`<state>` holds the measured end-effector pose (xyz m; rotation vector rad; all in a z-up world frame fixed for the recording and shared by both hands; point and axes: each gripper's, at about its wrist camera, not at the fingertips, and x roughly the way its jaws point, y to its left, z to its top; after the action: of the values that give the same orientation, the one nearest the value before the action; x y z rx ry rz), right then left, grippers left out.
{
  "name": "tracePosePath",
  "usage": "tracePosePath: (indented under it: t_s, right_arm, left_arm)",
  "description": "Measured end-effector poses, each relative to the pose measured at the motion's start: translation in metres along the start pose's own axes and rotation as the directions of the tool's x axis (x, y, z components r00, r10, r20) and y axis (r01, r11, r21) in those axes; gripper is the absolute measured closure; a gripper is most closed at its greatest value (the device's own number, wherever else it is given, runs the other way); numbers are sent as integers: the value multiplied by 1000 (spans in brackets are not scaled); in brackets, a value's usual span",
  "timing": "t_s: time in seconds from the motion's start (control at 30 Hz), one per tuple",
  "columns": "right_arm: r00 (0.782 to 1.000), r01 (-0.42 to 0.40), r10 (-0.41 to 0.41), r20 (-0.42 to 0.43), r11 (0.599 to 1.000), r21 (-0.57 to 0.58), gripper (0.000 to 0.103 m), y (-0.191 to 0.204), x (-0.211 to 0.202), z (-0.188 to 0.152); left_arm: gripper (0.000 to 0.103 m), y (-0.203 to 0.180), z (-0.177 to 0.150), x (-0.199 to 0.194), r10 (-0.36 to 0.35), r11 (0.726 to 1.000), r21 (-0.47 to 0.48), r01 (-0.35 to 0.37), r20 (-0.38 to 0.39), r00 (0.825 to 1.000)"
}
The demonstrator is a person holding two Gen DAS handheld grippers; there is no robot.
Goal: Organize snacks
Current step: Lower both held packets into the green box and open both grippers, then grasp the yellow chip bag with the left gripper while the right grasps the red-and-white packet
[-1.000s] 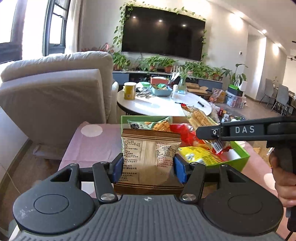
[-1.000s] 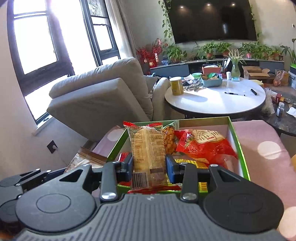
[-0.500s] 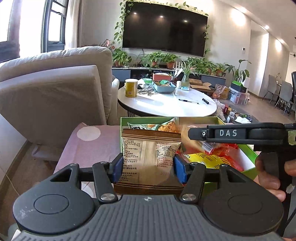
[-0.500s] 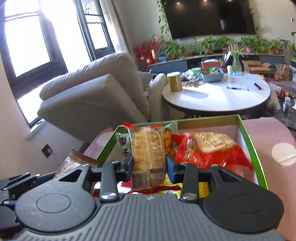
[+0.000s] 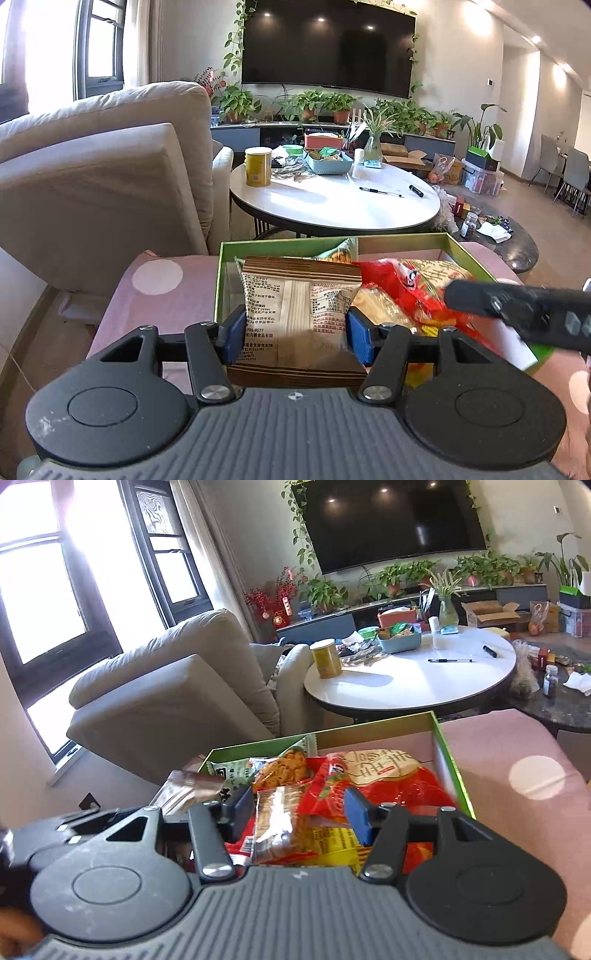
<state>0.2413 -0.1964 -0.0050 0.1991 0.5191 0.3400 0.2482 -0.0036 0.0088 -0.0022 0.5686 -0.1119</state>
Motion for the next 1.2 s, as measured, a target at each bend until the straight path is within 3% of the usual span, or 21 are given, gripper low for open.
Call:
tracePosePath:
  t_s: [0.07,0.1,0.13,0.2,0.8,1.2]
  right_arm:
    - [1000,6,-6,0,1000,-7,32,-1,0,-1]
    - [1000,7,-7,0,1000,-6,32,-3,1,0]
    - [1000,7,-7,0,1000,-2,32,-4,2,0]
    - [1000,6,-5,-4,1000,11,32,-7,2,-2]
    - [999,4,-3,-34,1000,17,32,-6,-18,-13]
    - [999,26,-26,-30,1000,-2,32,-8,-54,-29]
  left_arm:
    - [49,-1,4,7,-4,1000,10,4,-2,1000]
    - [43,-1,5,10,-6,1000,10,6,-3,1000]
    - [27,-2,5,12,-3,1000,8,3,-4,1000]
    - [19,-1,3,10,16,1000,2,-16,10,1000]
    - [17,3,-27,-40,53,998,20,-53,33,998]
    - [16,-9,-47,-78,25,1000,12,-25,30,999]
